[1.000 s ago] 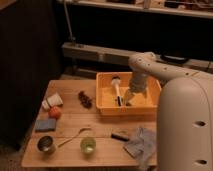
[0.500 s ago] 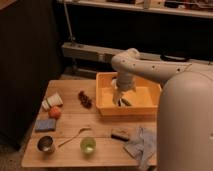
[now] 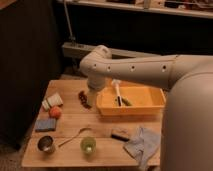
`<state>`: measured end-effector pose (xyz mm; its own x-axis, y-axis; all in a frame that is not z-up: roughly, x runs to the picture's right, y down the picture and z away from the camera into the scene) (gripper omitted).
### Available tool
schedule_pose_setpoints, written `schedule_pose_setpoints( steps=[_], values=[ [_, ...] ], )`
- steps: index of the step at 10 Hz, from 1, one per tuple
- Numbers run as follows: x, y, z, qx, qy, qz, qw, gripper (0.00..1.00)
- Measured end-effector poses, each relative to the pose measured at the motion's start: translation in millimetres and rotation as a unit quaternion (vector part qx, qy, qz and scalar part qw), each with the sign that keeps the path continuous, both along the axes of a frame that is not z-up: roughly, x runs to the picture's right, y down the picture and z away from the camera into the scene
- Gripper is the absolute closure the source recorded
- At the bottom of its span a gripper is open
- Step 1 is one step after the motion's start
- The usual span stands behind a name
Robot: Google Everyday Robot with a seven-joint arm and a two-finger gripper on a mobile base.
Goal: Place sponge in metal cup
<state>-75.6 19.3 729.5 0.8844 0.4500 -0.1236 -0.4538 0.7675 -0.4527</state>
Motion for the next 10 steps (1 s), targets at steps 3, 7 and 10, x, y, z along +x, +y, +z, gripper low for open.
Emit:
schedule_pose_setpoints(
  steps=[3,7,10],
  values=[
    [-66.5,21.4,-36.3,-0.016,-0.132,-0.081,0.9878,0.2],
    [-88.1,28.9,-51.1,-0.02,-0.178,-0.107,0.978,0.2],
    [-98.5,31.5,-49.0,-0.014,-0.199,-0.121,0.9724,0.2]
  ],
)
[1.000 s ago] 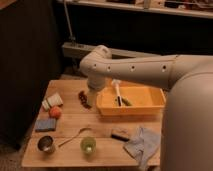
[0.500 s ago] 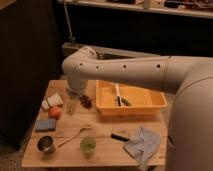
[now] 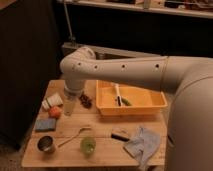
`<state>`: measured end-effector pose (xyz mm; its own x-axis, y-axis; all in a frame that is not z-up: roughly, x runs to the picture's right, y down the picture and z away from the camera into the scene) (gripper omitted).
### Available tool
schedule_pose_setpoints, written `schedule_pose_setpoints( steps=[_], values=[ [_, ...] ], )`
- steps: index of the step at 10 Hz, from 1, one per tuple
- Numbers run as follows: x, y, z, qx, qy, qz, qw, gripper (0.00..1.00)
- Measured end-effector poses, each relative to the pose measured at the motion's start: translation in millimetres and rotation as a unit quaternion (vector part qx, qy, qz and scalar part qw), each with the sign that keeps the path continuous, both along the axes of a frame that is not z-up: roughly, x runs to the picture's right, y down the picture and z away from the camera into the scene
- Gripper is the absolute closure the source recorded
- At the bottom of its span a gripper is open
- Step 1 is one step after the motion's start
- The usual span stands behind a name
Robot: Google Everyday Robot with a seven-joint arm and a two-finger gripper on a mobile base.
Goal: Place sponge in metal cup
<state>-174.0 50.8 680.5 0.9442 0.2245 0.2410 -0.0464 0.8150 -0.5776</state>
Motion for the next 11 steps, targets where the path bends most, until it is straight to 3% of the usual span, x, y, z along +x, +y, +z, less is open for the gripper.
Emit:
schedule_pose_setpoints(
  steps=[2,4,6,8,10,11],
  values=[
    [-23.2,2.5,7.9,0.011,-0.047,-0.013,0.9988,0.2],
    [-68.3,5.0,22.5,0.015,-0.106,-0.025,0.9939,0.2],
    [-110.2,16.0,39.2,0.014,-0.156,-0.05,0.9863,0.2],
    [-144.1,32.4,51.4,0.012,-0.198,-0.084,0.9766,0.2],
    [-160.1,46.9,51.8,0.004,-0.223,-0.104,0.9693,0.2],
    [-164.3,53.9,51.9,0.0,-0.228,-0.109,0.9675,0.2]
  ],
)
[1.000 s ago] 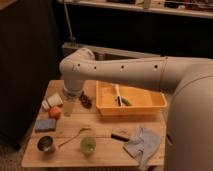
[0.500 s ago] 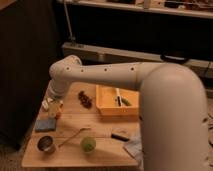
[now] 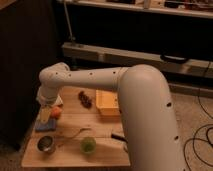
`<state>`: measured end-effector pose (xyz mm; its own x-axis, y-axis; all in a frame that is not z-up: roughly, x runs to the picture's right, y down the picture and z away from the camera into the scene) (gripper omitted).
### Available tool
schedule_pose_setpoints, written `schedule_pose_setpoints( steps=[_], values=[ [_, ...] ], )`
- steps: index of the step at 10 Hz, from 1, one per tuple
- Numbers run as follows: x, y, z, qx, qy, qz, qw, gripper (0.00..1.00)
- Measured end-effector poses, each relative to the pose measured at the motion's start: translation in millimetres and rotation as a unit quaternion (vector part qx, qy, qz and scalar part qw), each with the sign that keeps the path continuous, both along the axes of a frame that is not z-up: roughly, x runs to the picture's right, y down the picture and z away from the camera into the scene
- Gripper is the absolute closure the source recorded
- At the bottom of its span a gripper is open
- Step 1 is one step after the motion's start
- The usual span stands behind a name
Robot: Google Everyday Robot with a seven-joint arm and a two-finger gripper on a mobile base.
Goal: Place sponge in metal cup
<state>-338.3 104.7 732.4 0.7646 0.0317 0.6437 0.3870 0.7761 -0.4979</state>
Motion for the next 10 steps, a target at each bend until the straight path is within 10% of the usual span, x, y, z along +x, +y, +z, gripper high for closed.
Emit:
schedule_pose_setpoints(
  steps=[10],
  values=[
    [-23.5,67.1,49.5,-0.054,0.018,-0.061,0.9965,0.2]
  ],
)
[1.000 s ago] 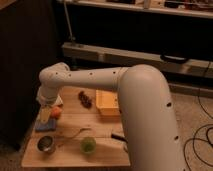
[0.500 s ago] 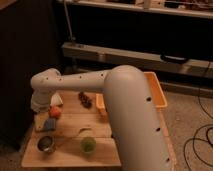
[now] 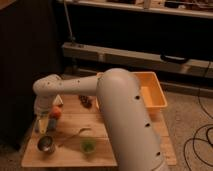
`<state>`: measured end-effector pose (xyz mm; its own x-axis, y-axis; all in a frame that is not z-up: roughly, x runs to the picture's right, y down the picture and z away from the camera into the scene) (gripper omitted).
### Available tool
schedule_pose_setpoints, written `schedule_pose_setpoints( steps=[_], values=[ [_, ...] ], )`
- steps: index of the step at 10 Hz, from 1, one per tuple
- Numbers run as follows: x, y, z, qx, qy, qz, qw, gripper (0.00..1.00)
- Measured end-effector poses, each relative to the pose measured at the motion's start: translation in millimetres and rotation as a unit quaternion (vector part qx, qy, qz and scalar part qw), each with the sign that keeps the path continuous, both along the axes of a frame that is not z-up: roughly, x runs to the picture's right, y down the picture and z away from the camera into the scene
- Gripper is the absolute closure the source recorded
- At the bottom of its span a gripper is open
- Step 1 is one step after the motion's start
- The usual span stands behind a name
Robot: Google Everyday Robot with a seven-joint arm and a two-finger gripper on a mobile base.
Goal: Place sponge in metal cup
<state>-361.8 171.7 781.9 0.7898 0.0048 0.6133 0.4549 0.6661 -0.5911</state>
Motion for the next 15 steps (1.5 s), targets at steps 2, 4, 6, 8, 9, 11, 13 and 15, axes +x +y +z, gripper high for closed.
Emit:
schedule_pose_setpoints(
  steps=[2,4,6,8,9,11,13,15],
  values=[
    [0.7,-1.5,13.4,-0.003,0.011,-0.009,0.9999,0.2],
    [0.8,0.9,26.4,-0.003,0.019,-0.015,0.9997,0.2],
    [0.8,6.9,35.6,-0.003,0.023,-0.018,0.9996,0.2],
    [1.4,13.7,41.8,-0.004,0.025,-0.019,0.9995,0.3],
    [2.2,16.3,43.6,-0.005,0.026,-0.021,0.9994,0.41],
    [1.2,22.0,44.5,-0.008,0.026,-0.026,0.9993,0.59],
    [2.0,24.4,42.8,-0.017,0.019,-0.026,0.9993,0.81],
    [-0.4,17.8,32.9,-0.017,0.013,-0.025,0.9995,0.97]
  ],
)
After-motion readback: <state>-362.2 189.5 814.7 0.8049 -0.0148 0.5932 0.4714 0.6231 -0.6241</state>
